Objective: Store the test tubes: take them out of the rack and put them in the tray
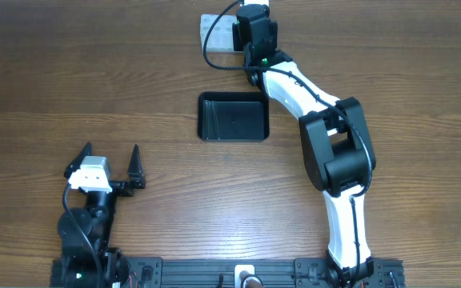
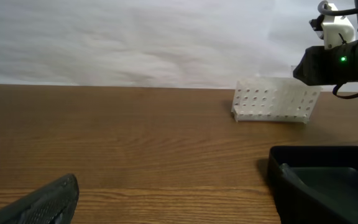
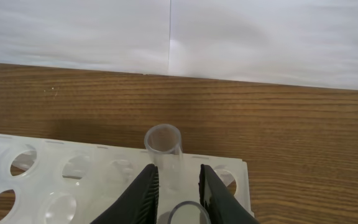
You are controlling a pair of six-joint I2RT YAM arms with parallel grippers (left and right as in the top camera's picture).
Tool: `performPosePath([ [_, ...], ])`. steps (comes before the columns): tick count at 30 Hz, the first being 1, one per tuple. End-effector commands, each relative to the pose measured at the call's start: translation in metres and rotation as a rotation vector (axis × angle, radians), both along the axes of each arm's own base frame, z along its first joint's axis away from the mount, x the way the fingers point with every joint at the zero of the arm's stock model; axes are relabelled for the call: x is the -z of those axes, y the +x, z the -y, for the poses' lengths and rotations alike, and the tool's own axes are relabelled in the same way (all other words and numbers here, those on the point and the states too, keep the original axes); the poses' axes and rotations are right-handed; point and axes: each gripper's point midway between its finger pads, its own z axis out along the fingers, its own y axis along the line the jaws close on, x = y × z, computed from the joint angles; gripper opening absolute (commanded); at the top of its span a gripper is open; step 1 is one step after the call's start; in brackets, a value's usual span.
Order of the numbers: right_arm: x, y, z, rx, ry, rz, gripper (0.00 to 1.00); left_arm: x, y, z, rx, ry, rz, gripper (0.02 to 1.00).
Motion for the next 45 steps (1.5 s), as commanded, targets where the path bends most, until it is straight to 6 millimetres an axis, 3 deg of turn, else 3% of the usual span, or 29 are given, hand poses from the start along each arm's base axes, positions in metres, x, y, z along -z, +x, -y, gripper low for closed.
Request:
performPosePath([
  [1, -0.006, 0.004, -0.004, 0.007, 0.005, 0.026, 0.207, 0.001, 0.000, 0.002, 0.012, 0.013, 0.002, 0.998],
  [14, -0.008, 0.004, -0.006, 0.004, 0.007, 0.033, 0.141, 0.001, 0.000, 0.002, 0.012, 0.013, 0.002, 1.000],
  [22, -0.025, 0.003, -0.009, -0.009, -0.001, 0.059, 0.104, 0.001, 0.000, 0.002, 0.012, 0.013, 0.002, 1.000],
  [38, -0.148, -0.015, -0.009, -0.030, 0.002, 0.252, 0.110, 0.001, 0.000, 0.002, 0.012, 0.013, 0.002, 1.000],
  [41, -0.189, -0.028, -0.003, -0.015, 0.000, 0.309, 0.110, 0.001, 0.000, 0.002, 0.012, 0.013, 0.002, 1.000],
  [45, -0.218, -0.051, -0.002, -0.031, -0.001, 0.304, 0.095, 0.001, 0.000, 0.002, 0.012, 0.013, 0.002, 1.000],
])
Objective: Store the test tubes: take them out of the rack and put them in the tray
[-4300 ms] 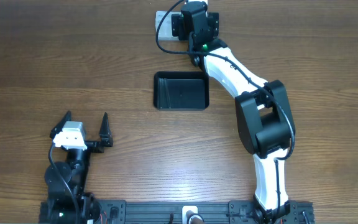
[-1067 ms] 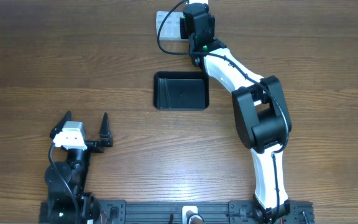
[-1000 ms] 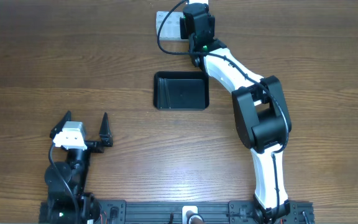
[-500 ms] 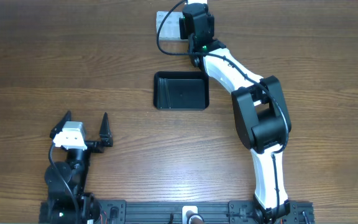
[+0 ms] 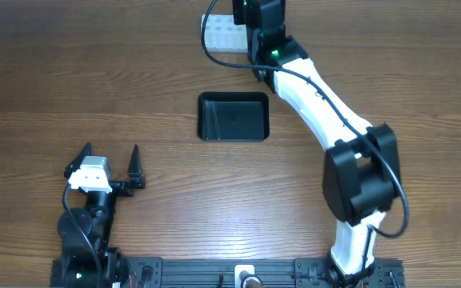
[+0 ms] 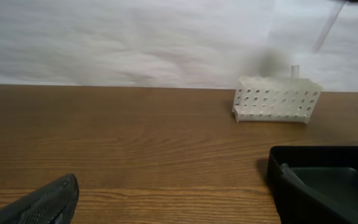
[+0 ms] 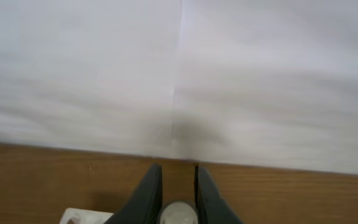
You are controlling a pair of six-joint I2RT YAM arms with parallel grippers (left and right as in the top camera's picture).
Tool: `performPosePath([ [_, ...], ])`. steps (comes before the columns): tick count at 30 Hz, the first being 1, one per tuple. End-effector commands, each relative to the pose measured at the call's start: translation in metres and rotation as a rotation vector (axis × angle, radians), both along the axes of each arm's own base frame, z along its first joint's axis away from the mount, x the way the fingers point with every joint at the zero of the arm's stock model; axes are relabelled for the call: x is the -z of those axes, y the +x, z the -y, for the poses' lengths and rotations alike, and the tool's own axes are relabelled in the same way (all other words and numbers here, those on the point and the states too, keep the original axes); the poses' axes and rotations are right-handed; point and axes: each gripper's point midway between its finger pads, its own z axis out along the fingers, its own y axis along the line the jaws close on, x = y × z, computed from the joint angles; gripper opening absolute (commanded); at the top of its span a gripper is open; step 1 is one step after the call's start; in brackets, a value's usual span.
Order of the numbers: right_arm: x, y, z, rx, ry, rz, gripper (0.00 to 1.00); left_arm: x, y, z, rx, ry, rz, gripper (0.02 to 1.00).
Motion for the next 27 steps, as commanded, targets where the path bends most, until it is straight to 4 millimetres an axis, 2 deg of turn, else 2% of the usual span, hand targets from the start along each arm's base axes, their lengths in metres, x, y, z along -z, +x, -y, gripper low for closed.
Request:
performPosePath([
  [1, -0.066, -0.040, 0.000, -0.011, 0.008, 0.025, 0.080, 0.001, 0.000, 0.002, 0.013, 0.013, 0.002, 1.000],
  [5, -0.046, -0.066, -0.004, -0.010, 0.047, -0.118, 0.064, 0.001, 0.000, 0.002, 0.013, 0.013, 0.002, 1.000],
  [14, 0.049, -0.110, -0.044, -0.157, 0.223, -0.552, 0.056, 0.001, 0.000, 0.002, 0.013, 0.013, 0.002, 0.998],
  [21, 0.126, -0.120, -0.073, -0.209, 0.314, -0.786, 0.036, 0.001, 0.000, 0.002, 0.013, 0.013, 0.002, 1.000],
  [23, 0.156, -0.125, -0.082, -0.227, 0.331, -0.868, 0.023, 0.001, 0.000, 0.002, 0.013, 0.013, 0.002, 1.000],
  [27, 0.177, -0.129, -0.081, -0.213, 0.317, -0.923, 0.025, 0.001, 0.000, 0.002, 0.013, 0.013, 0.002, 0.996],
])
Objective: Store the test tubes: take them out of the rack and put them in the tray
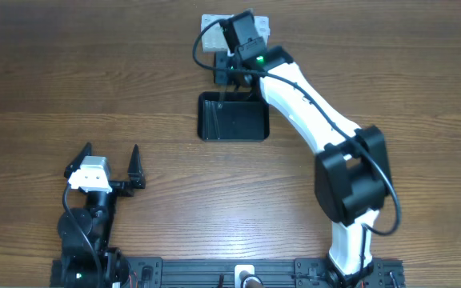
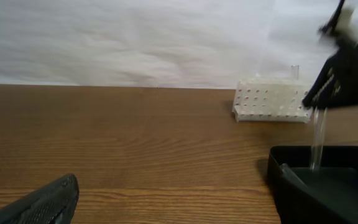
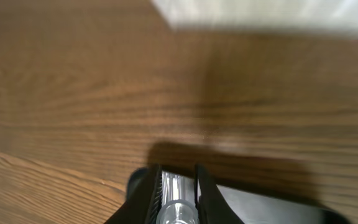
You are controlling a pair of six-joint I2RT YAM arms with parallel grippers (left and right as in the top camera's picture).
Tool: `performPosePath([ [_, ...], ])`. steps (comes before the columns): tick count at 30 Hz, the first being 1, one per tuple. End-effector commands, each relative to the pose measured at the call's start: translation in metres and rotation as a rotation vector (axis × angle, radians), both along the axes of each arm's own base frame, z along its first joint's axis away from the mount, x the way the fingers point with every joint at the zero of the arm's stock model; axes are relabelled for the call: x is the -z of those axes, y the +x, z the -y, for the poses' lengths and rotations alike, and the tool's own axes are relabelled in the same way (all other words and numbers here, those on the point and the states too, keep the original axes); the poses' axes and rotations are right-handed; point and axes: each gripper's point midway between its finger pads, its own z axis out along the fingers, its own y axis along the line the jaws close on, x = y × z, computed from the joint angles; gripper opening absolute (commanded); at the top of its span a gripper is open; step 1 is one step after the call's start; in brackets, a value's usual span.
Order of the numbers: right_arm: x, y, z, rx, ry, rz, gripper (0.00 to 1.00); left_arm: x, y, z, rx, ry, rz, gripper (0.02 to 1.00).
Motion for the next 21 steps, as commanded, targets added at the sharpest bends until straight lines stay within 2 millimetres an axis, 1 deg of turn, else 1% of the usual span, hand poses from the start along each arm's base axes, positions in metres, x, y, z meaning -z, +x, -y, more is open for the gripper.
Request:
performPosePath([
  [1, 0.019, -0.011, -0.010, -0.016, 0.040, -0.088, 0.034, 0.001, 0.000, 0.002, 0.012, 0.013, 0.002, 1.000],
  [7, 0.025, -0.018, -0.005, -0.014, 0.012, -0.123, 0.049, 0.001, 0.000, 0.002, 0.012, 0.013, 0.002, 1.000],
  [12, 0.033, -0.024, 0.003, 0.005, -0.052, -0.142, 0.053, 0.001, 0.000, 0.002, 0.012, 0.013, 0.002, 1.000],
  [21, 0.046, -0.032, 0.006, 0.007, -0.107, -0.172, 0.086, 0.001, 0.000, 0.002, 0.012, 0.013, 0.002, 1.000],
])
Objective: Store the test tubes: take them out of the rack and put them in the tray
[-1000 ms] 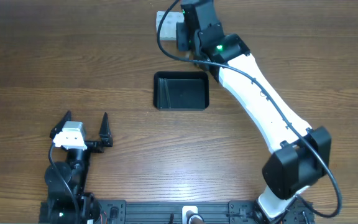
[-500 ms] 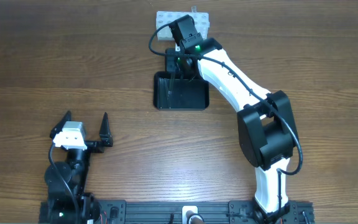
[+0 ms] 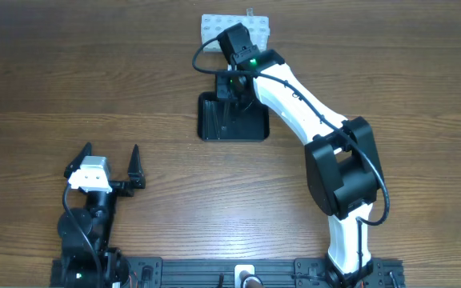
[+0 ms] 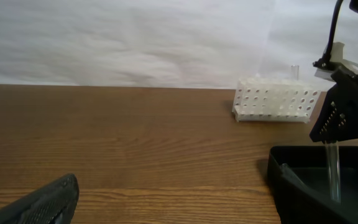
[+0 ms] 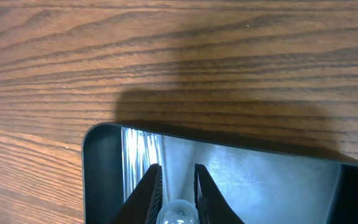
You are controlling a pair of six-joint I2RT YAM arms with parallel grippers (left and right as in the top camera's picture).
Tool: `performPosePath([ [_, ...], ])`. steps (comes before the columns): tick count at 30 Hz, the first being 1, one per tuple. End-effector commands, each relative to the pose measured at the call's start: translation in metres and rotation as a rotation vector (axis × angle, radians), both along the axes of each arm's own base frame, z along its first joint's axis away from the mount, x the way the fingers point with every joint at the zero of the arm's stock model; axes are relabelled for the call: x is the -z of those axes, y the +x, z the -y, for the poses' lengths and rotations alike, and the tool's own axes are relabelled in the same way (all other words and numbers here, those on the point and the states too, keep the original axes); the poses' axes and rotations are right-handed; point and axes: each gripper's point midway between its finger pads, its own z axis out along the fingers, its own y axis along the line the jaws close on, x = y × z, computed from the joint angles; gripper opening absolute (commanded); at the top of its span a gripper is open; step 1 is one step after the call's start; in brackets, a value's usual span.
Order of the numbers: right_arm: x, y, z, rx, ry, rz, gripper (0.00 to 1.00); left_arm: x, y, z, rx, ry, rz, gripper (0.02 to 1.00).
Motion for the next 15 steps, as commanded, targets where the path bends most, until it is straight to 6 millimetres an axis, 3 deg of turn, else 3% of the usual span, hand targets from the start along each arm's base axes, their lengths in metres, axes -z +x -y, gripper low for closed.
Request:
performPosePath([
  [1, 0.009, -0.002, -0.003, 0.003, -0.038, -0.004, 0.091, 0.001, 0.000, 0.002, 0.012, 0.013, 0.002, 1.000],
  [15, 0.031, -0.005, -0.004, 0.001, -0.062, -0.039, 0.108, 0.001, 0.000, 0.002, 0.012, 0.013, 0.002, 1.000],
])
